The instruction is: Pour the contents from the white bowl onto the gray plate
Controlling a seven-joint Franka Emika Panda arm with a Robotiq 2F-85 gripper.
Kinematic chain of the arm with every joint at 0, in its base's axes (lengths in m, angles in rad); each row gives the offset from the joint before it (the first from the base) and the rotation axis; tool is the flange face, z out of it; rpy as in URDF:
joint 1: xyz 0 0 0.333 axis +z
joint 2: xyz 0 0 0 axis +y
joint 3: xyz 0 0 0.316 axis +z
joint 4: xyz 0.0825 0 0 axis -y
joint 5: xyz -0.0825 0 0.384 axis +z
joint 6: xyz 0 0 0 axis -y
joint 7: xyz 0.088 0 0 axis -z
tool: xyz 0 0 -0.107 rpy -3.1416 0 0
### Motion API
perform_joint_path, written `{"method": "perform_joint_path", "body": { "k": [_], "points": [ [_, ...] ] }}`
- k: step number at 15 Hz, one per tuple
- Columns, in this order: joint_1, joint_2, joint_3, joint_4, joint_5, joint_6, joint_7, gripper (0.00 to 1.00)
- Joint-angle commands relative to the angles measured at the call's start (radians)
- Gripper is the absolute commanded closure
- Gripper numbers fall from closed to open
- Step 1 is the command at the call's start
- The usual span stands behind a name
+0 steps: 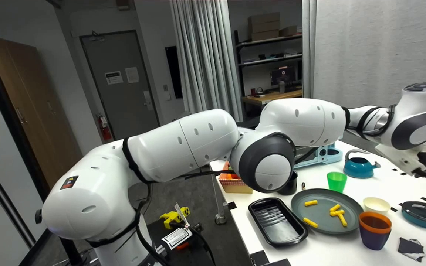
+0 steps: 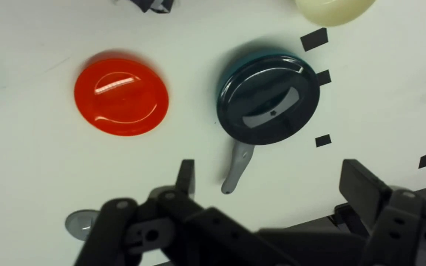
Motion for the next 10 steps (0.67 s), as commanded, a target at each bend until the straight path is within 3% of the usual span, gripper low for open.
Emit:
{"method": "perform_joint_path", "body": {
  "k": [1,10],
  "points": [
    [-0.056,-0.050,0.051,-0.019,0.026,-0.087,-0.144,0.00],
    [-0.131,-0.022,0.117,0.012,0.068,-0.221,-0.397,0.00]
  ]
}}
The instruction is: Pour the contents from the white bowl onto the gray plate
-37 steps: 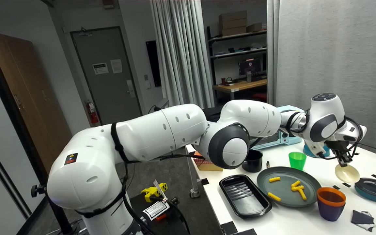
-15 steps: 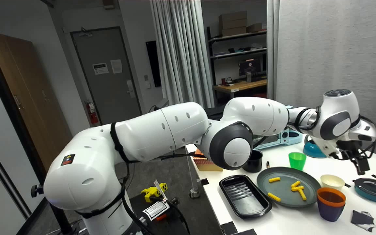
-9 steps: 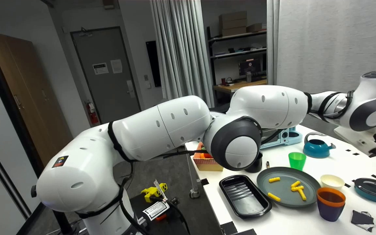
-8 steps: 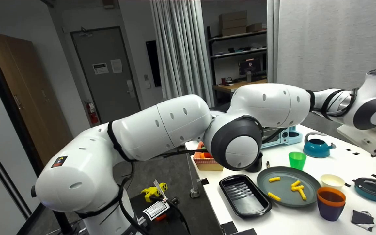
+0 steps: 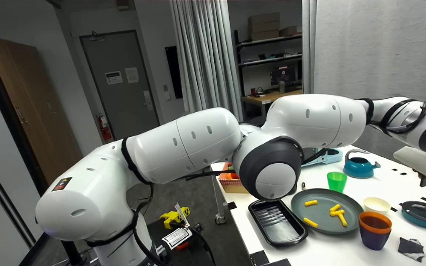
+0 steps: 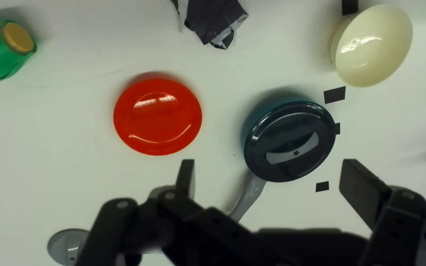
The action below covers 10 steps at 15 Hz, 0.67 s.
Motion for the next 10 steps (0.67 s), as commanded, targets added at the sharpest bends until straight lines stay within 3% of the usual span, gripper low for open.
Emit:
{"method": "perform_joint_path", "body": {
  "k": [1,10],
  "points": [
    [-0.022,0.006,0.027,0.016,0.021,-0.062,-0.084,0.00],
    [-0.011,0.015,0.010,0.024,0.011,-0.062,-0.053,0.00]
  ]
}}
